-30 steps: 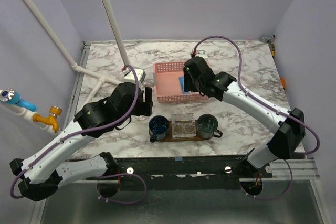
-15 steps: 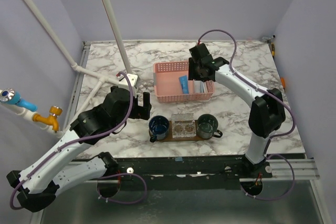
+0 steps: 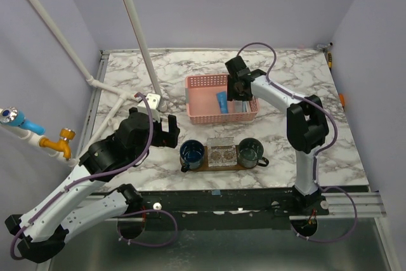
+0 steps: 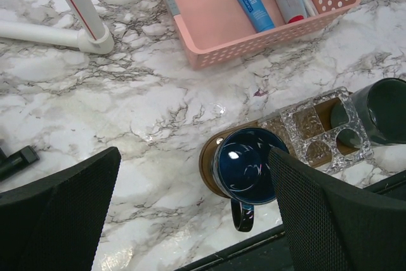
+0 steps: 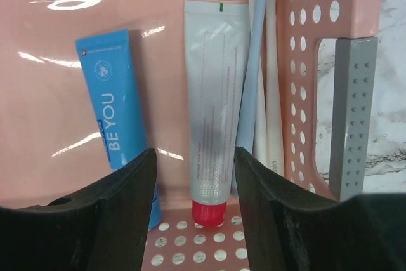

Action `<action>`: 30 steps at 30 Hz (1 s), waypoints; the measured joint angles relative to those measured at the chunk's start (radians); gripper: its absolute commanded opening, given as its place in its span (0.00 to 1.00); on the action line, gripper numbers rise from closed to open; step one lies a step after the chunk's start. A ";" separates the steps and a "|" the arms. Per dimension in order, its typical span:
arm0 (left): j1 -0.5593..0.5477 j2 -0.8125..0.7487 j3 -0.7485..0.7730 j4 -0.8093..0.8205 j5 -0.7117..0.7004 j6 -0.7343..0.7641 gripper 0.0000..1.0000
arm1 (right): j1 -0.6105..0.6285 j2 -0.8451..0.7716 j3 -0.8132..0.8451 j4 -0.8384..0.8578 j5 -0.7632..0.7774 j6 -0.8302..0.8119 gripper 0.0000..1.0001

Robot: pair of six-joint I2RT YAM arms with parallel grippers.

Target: Prepare toiletry sets of a toothbrush and toothpaste on the tray

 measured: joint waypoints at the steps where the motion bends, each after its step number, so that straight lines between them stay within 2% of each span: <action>1: 0.000 0.000 -0.001 0.000 0.000 0.002 0.99 | -0.002 0.009 0.001 0.000 0.001 0.000 0.57; 18: 0.001 -0.011 -0.003 0.006 0.026 0.004 0.99 | -0.023 0.101 0.019 -0.003 0.009 0.026 0.56; 23: 0.001 -0.012 -0.003 0.006 0.028 0.006 0.99 | -0.026 0.123 0.027 -0.004 0.006 0.029 0.45; 28: 0.001 -0.011 -0.003 0.006 0.032 0.006 0.99 | -0.028 0.129 0.027 -0.004 -0.001 0.030 0.28; 30: 0.003 -0.011 -0.003 0.006 0.035 0.006 0.99 | -0.028 0.129 0.027 -0.004 -0.001 0.030 0.27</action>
